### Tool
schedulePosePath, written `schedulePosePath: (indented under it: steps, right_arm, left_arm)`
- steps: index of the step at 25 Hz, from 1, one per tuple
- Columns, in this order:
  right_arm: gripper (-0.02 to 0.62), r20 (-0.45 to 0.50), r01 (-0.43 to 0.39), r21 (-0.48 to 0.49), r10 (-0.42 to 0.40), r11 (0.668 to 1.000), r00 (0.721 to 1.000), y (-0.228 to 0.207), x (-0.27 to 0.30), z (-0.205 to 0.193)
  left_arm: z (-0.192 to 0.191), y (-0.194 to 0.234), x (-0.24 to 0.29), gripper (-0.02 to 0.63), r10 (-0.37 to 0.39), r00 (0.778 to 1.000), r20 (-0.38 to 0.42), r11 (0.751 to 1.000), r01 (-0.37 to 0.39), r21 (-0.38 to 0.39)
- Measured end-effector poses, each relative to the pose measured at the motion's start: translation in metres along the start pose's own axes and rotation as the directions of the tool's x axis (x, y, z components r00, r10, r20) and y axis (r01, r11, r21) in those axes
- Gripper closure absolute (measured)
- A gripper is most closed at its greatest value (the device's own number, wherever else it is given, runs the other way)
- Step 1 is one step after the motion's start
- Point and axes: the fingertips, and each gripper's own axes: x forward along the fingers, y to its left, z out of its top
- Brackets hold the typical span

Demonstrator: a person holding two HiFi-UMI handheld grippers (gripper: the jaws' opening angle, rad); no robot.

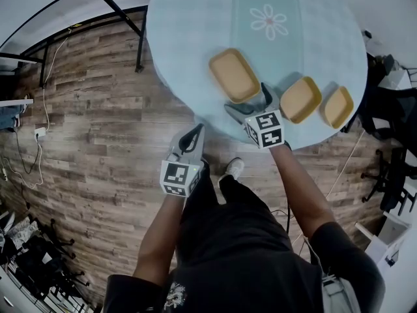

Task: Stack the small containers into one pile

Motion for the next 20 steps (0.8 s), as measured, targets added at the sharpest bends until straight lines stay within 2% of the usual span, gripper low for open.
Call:
schedulePosePath:
  steps: [13, 20]
  right_arm:
    - [0.009, -0.034, 0.032, 0.002, -0.032, 0.999, 0.999, -0.004, 0.016, -0.001]
    - [0.058, -0.025, 0.07, -0.04, -0.071, 0.997, 0.997, -0.003, 0.014, 0.0]
  left_arm:
    - [-0.002, 0.011, -0.005, 0.601, 0.0, 1.0, -0.013, 1.0, 0.001, 0.028]
    - [-0.008, 0.012, -0.011, 0.601, 0.008, 1.0, -0.022, 1.0, -0.008, 0.019]
